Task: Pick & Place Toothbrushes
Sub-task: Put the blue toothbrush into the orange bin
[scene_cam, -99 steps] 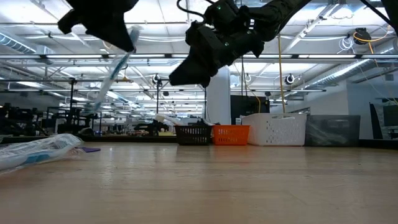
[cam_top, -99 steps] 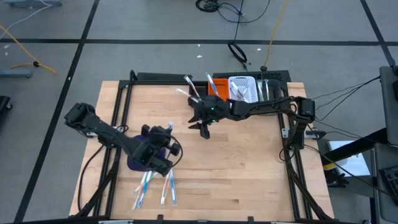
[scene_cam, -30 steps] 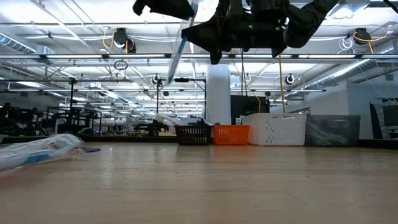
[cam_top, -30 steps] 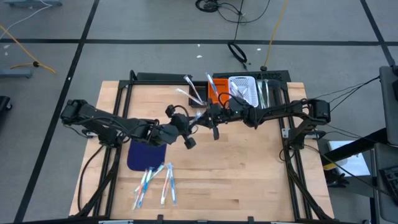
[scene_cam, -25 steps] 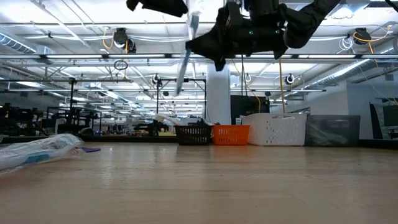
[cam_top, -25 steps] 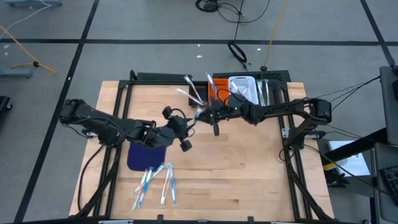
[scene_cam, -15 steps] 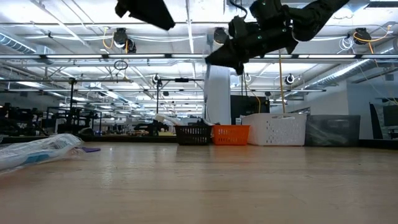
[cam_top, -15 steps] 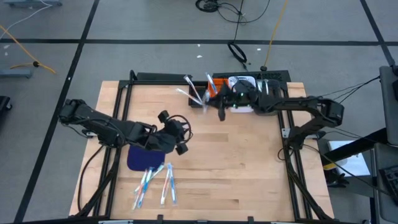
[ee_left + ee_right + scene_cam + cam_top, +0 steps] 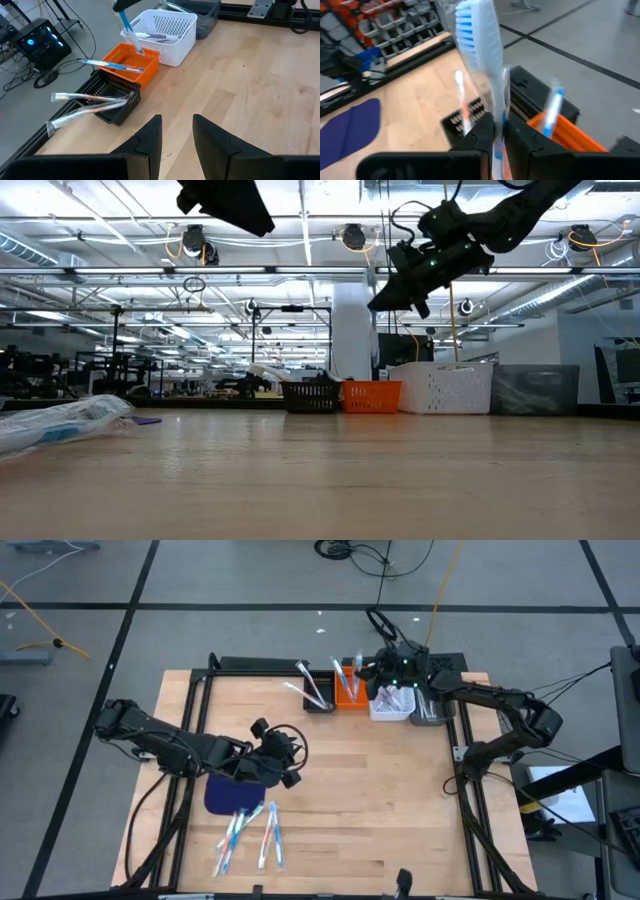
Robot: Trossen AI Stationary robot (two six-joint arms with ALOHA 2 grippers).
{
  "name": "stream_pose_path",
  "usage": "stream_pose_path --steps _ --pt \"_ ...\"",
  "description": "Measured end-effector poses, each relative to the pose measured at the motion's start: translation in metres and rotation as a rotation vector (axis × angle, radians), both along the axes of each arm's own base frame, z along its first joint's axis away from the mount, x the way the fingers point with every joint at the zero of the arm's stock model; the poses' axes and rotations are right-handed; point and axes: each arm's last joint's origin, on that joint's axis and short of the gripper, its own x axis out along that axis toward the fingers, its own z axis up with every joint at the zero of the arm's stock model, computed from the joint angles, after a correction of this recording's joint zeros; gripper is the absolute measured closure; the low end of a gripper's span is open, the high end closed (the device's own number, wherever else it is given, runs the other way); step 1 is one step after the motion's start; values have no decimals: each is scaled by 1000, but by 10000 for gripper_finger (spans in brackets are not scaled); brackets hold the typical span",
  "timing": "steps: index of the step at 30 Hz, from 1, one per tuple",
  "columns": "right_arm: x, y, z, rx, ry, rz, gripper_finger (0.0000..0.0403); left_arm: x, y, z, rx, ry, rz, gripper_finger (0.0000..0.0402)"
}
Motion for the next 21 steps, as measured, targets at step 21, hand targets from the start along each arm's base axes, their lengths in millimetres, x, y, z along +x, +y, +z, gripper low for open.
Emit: stream_pose_path --steps 21 --pt "-12 -24 -3 12 58 -72 384 2 1 2 -7 -24 4 291"
